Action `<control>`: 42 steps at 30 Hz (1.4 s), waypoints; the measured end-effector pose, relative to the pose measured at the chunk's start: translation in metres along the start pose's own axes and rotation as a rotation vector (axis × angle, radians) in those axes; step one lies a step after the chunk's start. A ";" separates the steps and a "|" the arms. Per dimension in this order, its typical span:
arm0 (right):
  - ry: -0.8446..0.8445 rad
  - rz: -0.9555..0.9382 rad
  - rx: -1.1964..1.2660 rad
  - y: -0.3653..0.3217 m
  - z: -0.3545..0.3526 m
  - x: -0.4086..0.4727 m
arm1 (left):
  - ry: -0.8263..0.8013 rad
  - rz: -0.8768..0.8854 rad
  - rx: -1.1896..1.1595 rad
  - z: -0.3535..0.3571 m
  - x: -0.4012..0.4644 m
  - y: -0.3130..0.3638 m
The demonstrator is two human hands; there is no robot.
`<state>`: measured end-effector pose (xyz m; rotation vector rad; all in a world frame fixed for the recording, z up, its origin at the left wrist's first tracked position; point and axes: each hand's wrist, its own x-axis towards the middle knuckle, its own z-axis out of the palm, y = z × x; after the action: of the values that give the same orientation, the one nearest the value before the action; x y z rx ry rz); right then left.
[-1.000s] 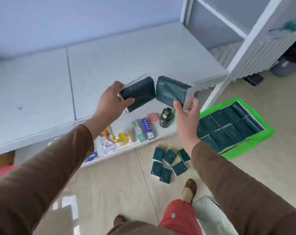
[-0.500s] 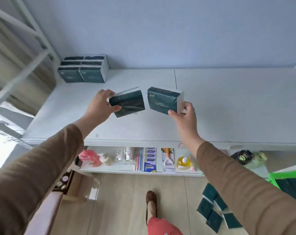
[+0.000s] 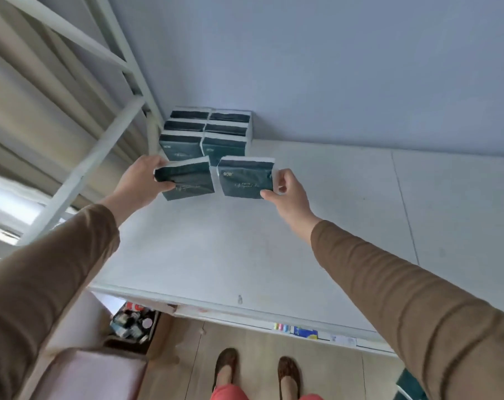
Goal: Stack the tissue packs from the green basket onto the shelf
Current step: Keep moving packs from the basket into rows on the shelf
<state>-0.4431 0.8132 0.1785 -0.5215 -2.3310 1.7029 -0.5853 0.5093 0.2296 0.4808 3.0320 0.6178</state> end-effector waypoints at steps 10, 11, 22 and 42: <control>0.086 0.108 -0.157 -0.007 0.089 0.057 | -0.103 0.114 -0.039 0.009 0.091 -0.067; 0.101 0.127 -0.167 -0.007 0.094 0.058 | -0.087 0.117 -0.059 0.012 0.093 -0.067; 0.231 0.256 -0.163 -0.014 0.116 0.062 | 0.098 0.131 -0.149 0.026 0.084 -0.043; 0.454 0.221 -0.848 0.047 -0.179 -0.260 | -0.313 0.977 -0.076 0.151 -0.168 0.312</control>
<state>-0.1320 0.8784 0.2003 -1.1842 -2.5837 0.4628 -0.3222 0.7895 0.2019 1.8596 2.3074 0.5626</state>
